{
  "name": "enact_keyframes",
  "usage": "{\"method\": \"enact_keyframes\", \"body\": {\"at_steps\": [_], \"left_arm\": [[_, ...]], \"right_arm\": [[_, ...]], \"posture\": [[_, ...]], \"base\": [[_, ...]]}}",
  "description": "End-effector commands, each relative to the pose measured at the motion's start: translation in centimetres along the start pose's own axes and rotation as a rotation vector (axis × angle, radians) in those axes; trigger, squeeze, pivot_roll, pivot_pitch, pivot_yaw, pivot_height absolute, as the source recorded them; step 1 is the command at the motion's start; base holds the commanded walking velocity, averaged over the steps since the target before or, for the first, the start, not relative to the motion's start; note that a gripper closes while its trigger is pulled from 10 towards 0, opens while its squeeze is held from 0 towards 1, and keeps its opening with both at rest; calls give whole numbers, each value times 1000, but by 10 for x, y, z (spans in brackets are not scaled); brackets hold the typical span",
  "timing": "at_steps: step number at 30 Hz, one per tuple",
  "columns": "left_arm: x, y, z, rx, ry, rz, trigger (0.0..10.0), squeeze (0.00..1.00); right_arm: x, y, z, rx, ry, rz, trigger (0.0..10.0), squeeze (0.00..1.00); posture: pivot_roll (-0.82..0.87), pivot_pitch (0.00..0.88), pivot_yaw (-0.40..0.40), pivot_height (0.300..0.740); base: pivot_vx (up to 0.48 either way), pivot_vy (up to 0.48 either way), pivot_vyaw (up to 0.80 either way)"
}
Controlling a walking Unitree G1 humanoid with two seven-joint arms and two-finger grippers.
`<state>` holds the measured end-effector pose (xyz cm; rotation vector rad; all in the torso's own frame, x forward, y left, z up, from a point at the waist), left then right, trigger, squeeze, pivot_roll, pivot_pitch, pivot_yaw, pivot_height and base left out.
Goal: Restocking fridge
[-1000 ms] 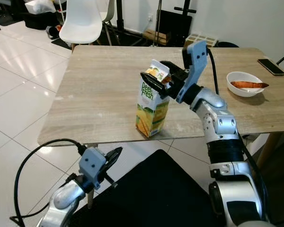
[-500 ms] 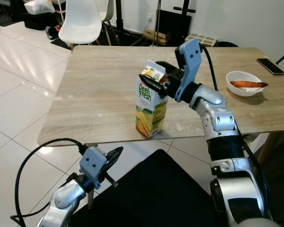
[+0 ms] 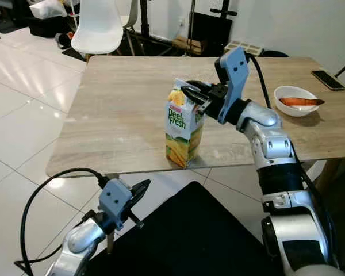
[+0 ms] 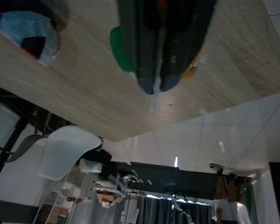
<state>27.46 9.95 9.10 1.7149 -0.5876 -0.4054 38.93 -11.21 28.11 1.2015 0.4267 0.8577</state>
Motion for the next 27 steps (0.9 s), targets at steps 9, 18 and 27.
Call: {"method": "enact_keyframes", "body": {"at_steps": [9,18,27], "left_arm": [[-1,-6,2,6,-17,-31,10000,0],[-1,-5,0,3,-5,-26,10000,0],[-2,-5,-3,-6,4,-21,10000,0]], "right_arm": [[-1,-20,-5,9,35,-88,0,0],[3,22,16,191,-68,172,4510,0],[-20,61,27,447,66,440,10000,0]], "posture": [[-26,83,-47,740],[-24,80,-50,740],[-34,77,-47,740]], "base": [[0,0,0],[0,0,0],[0,0,0]]}}
Point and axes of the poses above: a point about 5 cm out from each wrist's last joint towards the gripper, its own x axis pointing out of the wrist towards the gripper, its own y axis along the axis of the wrist's last joint, z = x × y, the point moved 4 cm from there along x, pointing out of the wrist towards the gripper, and after that the axes turned 4 degrees about -x, right-handed, at the moved point
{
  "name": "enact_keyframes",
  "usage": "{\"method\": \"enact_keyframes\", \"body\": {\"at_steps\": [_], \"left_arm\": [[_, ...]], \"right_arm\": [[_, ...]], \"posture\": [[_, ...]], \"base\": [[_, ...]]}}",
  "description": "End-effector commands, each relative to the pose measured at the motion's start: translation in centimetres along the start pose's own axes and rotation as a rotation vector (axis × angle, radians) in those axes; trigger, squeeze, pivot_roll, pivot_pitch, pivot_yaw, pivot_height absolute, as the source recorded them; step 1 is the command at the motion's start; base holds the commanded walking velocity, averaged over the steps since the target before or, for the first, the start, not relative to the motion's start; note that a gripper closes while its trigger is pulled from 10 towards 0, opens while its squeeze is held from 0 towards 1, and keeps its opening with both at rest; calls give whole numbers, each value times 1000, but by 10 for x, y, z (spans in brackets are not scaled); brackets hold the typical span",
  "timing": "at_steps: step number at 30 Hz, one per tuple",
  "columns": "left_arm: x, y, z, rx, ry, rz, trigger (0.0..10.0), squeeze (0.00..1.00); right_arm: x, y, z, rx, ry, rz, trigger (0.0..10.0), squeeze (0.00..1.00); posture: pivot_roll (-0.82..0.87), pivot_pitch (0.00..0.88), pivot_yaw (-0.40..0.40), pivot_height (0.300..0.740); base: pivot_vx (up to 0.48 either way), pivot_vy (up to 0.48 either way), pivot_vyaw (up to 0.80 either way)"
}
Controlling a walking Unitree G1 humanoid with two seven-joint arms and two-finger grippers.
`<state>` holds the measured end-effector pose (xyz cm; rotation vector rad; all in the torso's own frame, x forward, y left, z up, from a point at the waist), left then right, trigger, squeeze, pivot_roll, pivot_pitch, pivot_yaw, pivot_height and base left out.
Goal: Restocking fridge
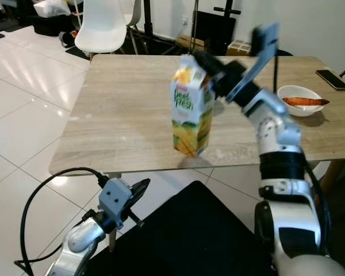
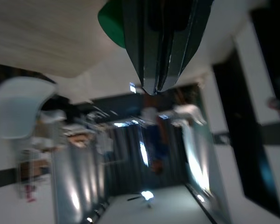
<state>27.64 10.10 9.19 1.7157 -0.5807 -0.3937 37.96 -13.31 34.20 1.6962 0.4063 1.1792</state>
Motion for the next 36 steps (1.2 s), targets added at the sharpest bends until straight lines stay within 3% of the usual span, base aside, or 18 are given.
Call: {"method": "enact_keyframes", "body": {"at_steps": [1,3,6,10,15,20,25,31,36], "left_arm": [[-3,-6,-1,-6,-7,-23,10000,0],[-5,-8,-2,-8,-5,-28,10000,0],[-6,-11,-4,-8,-1,-39,10000,0],[-8,-15,-4,-5,-4,-53,10000,0],[-8,-17,-4,-8,-4,-59,10000,0],[-8,-17,-4,-8,-4,-59,10000,0],[-8,-18,-3,-7,-3,-56,10000,0],[-9,-18,-5,-3,7,-57,10000,0],[-10,-18,-5,-2,11,-60,10000,0]], "right_arm": [[-5,5,-2,36,28,25,10000,0],[-14,6,-10,124,115,58,10000,0],[-18,5,-22,180,192,71,10000,0],[-18,-3,-26,173,199,41,10000,0],[-11,-11,-15,164,120,27,10000,0],[-3,-16,-13,144,100,21,10000,0],[16,-20,1,138,-14,72,10000,0],[17,-21,17,108,-111,75,10000,0],[7,-44,24,48,-167,-10,10000,0]], "posture": [[-34,77,-47,740],[-34,76,-47,740],[-37,68,-45,740],[-39,62,-44,740],[-38,56,-48,740],[-36,53,-50,740],[-31,51,-56,740],[-24,54,-66,740],[-21,59,-68,740]], "base": [[0,0,0],[0,0,0],[0,0,0],[0,0,0],[0,0,0],[0,0,0],[0,0,0],[0,0,0],[0,0,0]]}}
Point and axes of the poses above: a point about 5 cm out from each wrist's last joint towards the gripper, its own x axis pointing out of the wrist towards the gripper, its own y axis along the axis of the wrist's last joint, z = x × y, the point moved 4 cm from there along x, pointing out of the wrist towards the gripper, and after that the axes turned 4 degrees about -x, right-handed, at the moved point
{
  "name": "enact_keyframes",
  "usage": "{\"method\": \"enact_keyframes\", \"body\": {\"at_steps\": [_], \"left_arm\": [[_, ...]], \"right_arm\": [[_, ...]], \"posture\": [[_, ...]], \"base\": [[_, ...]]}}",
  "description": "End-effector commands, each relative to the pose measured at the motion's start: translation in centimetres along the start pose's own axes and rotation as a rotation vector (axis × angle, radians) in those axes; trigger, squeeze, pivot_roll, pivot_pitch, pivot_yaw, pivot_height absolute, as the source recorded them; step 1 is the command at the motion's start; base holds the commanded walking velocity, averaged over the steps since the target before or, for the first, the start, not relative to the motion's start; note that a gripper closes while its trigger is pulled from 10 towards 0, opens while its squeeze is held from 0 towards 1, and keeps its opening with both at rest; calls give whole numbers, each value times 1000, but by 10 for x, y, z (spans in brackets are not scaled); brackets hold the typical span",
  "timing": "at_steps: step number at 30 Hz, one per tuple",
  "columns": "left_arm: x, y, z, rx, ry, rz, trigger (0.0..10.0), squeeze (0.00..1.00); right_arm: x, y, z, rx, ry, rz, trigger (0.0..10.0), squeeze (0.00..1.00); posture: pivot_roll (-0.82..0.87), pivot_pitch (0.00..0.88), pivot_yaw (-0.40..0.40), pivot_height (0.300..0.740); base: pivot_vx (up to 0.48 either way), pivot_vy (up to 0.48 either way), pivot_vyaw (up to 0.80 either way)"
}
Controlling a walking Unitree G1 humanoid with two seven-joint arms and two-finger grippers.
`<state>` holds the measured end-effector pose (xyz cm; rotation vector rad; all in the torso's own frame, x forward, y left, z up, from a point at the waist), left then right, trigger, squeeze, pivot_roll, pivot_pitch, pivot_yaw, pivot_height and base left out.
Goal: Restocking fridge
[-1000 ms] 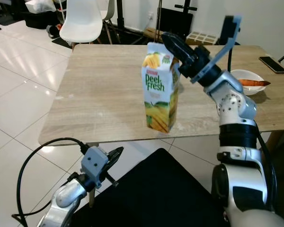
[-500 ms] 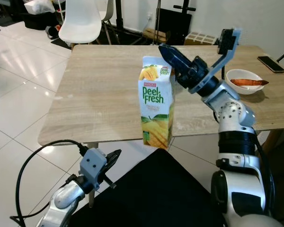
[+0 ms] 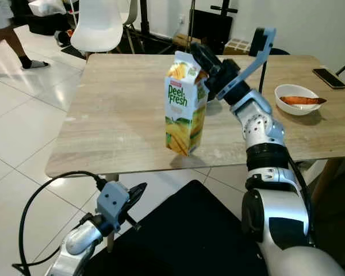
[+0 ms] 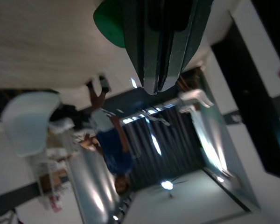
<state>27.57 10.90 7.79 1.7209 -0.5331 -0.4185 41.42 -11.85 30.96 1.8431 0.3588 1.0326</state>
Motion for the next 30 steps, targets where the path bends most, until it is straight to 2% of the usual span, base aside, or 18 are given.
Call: {"method": "enact_keyframes", "body": {"at_steps": [1,4,5,6,7,8,10,12,13,14,15,19,20,24,26,30], "left_arm": [[-4,-4,-2,10,2,-16,10000,0],[-4,-3,-2,12,3,-15,10000,0],[-4,-3,-2,13,3,-15,10000,0],[-4,-3,-2,14,2,-15,10000,0],[-3,-3,-3,15,1,-14,10000,0],[-3,-3,-3,16,-1,-14,10000,0],[-2,-2,-3,19,-4,-12,10000,0],[-2,-2,-3,19,-4,-12,10000,0],[-1,-2,-4,23,-8,-12,10000,0],[-1,-2,-4,23,-8,-12,10000,0],[-1,-2,-5,25,-11,-12,10000,0],[-1,-2,-5,26,-11,-12,10000,0],[0,-1,-5,26,-11,-12,10000,0],[0,-1,-3,27,-16,-11,10000,0],[1,-2,-2,26,-19,-11,10000,0],[1,-2,-1,24,-20,-11,10000,0]], "right_arm": [[-5,-7,4,-33,-26,-24,10000,0],[-11,-18,6,-54,-43,-63,10000,35],[-13,-21,7,-57,-50,-73,10000,129],[-15,-24,8,-59,-59,-78,10000,596],[-16,-26,10,-60,-66,-79,10000,596],[-18,-27,11,-63,-70,-81,10000,796],[-19,-25,14,-80,-82,-71,10000,820],[-19,-25,14,-80,-82,-71,10000,820],[-19,-19,16,-111,-98,-52,10000,694],[-19,-19,16,-111,-98,-52,10000,694],[-19,-12,17,-131,-100,-31,10000,78],[-19,-10,18,-137,-99,-25,10000,78],[-19,-6,17,-138,-85,-14,10000,0],[-24,3,18,-176,-40,-28,10000,0],[-28,1,16,-242,14,-97,10000,0],[-31,0,14,-290,52,-146,10000,0]], "posture": [[-19,61,-68,740],[-19,63,-67,740],[-19,63,-67,740],[-19,63,-67,740],[-18,66,-62,740],[-18,67,-59,740],[-19,67,-56,740],[-19,67,-56,740],[-22,67,-51,740],[-22,67,-51,740],[-23,68,-49,740],[-23,68,-49,740],[-22,67,-49,740],[-26,69,-51,740],[-26,69,-53,740],[-27,70,-55,740]], "base": [[0,0,0],[0,0,0],[0,0,0],[0,0,0],[0,0,0],[0,0,0],[0,0,0],[0,0,0],[0,0,0],[0,0,0],[0,0,0],[0,0,0],[0,0,0],[0,0,0],[0,0,0],[0,0,0]]}}
Point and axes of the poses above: a point about 5 cm out from each wrist's last joint towards the gripper, its own x axis pointing out of the wrist towards the gripper, its own y axis along the axis of the wrist's last joint, z = x × y, the point moved 4 cm from there along x, pointing out of the wrist towards the gripper, and after that the axes turned 4 degrees about -x, right-handed, at the moved point
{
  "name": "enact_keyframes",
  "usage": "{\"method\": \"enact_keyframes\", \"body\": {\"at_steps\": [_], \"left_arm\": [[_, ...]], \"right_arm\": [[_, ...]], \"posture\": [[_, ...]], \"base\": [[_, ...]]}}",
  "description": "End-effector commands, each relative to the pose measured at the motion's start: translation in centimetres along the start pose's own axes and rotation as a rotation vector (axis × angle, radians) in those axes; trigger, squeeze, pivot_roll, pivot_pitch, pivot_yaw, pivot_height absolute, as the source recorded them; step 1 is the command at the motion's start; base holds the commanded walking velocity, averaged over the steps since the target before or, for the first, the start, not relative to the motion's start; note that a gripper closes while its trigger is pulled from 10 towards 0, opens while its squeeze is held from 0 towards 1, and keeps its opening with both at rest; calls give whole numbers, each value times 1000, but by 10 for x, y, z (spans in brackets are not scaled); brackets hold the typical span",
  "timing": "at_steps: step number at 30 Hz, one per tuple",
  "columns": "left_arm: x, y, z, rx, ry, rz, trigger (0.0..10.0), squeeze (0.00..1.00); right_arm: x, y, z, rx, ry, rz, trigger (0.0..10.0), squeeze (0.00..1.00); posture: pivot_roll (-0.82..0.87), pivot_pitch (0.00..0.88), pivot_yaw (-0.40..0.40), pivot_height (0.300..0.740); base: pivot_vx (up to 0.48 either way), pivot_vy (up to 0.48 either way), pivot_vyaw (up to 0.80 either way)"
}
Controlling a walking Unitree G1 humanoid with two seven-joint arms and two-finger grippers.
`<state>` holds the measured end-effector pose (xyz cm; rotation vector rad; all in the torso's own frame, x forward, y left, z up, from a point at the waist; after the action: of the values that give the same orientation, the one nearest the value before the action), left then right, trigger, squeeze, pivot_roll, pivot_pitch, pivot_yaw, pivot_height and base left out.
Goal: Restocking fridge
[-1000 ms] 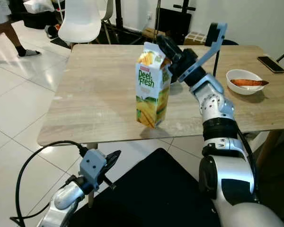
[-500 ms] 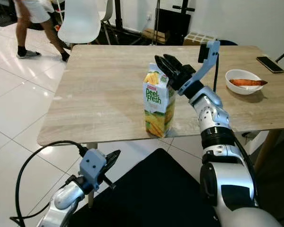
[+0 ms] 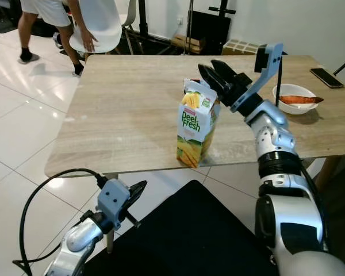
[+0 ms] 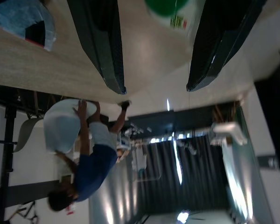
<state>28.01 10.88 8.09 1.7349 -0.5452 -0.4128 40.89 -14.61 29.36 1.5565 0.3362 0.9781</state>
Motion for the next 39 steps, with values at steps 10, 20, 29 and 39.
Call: {"method": "enact_keyframes", "body": {"at_steps": [10,20,29,39], "left_arm": [[-5,-6,2,4,-20,-22,10000,0],[-6,-7,3,3,-22,-27,10000,0],[-7,-7,1,6,-21,-31,10000,0],[-8,-9,3,4,-31,-37,10000,0]], "right_arm": [[-19,-17,-4,-113,129,-247,10000,0],[-22,2,3,-109,124,-225,10000,0],[-21,29,11,-95,97,-150,10000,0],[-37,11,-6,-13,196,-298,10000,584]], "posture": [[-29,74,-55,740],[-29,78,-53,740],[-30,77,-54,740],[-35,67,-51,740]], "base": [[0,0,0],[0,0,0],[0,0,0],[0,0,0]]}}
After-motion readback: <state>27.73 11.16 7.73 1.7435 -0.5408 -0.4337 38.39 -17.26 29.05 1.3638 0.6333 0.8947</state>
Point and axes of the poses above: a point about 5 cm out from each wrist's last joint towards the gripper, its own x axis pointing out of the wrist towards the gripper, its own y axis along the axis of the wrist's last joint, z = x × y, the point moved 4 cm from there along x, pointing out of the wrist towards the gripper, and after that the axes turned 4 degrees about -x, right-handed, at the moved point
